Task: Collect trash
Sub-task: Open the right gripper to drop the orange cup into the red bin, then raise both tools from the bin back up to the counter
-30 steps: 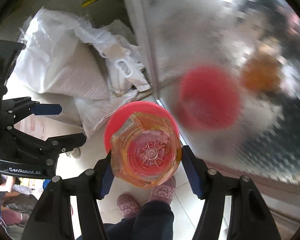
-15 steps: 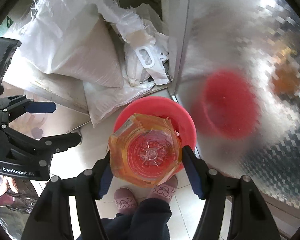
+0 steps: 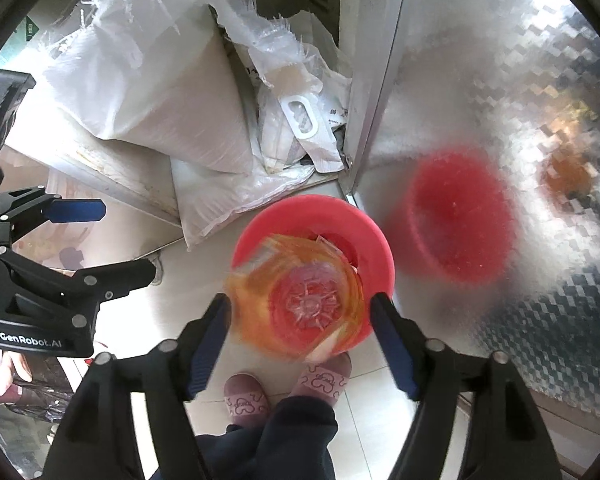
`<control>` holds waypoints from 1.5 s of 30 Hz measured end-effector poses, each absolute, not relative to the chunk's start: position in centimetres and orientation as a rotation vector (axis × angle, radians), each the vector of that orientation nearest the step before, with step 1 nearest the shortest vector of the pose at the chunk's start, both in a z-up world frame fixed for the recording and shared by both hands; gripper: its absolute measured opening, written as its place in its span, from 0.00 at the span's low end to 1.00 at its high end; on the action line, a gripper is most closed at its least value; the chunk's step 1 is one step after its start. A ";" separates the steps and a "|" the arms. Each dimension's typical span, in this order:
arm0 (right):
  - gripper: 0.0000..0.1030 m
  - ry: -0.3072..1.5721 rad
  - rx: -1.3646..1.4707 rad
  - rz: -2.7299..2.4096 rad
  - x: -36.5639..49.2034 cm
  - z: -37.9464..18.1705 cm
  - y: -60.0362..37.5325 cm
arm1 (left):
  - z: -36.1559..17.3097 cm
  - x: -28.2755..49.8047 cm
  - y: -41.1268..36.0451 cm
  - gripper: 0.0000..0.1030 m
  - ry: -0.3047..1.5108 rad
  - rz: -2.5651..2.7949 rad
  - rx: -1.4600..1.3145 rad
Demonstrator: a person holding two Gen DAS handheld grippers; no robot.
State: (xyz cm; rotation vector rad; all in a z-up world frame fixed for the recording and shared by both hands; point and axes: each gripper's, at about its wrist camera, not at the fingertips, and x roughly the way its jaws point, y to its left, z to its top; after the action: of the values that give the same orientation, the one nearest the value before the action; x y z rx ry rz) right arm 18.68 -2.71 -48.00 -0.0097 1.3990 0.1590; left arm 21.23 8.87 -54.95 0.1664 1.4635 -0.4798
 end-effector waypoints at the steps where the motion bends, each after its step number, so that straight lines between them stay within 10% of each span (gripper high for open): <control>1: 0.77 1.392 -0.009 0.159 18.6 -47.8 -2.8 | -54.7 21.1 8.8 0.85 1.460 -0.481 0.167; 15: 0.95 1.347 -0.045 0.140 17.1 -42.8 -2.9 | -49.0 19.2 9.2 0.85 1.456 -0.479 0.128; 45: 0.99 1.086 -0.096 0.111 12.7 -13.5 -3.5 | -16.0 15.1 10.3 0.85 1.216 -0.444 0.157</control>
State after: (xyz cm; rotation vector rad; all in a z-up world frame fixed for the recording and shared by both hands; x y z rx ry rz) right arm 12.71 -3.46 -13.46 -0.0955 1.0861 0.1113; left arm 15.13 10.34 -16.05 0.1569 1.2160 -0.4439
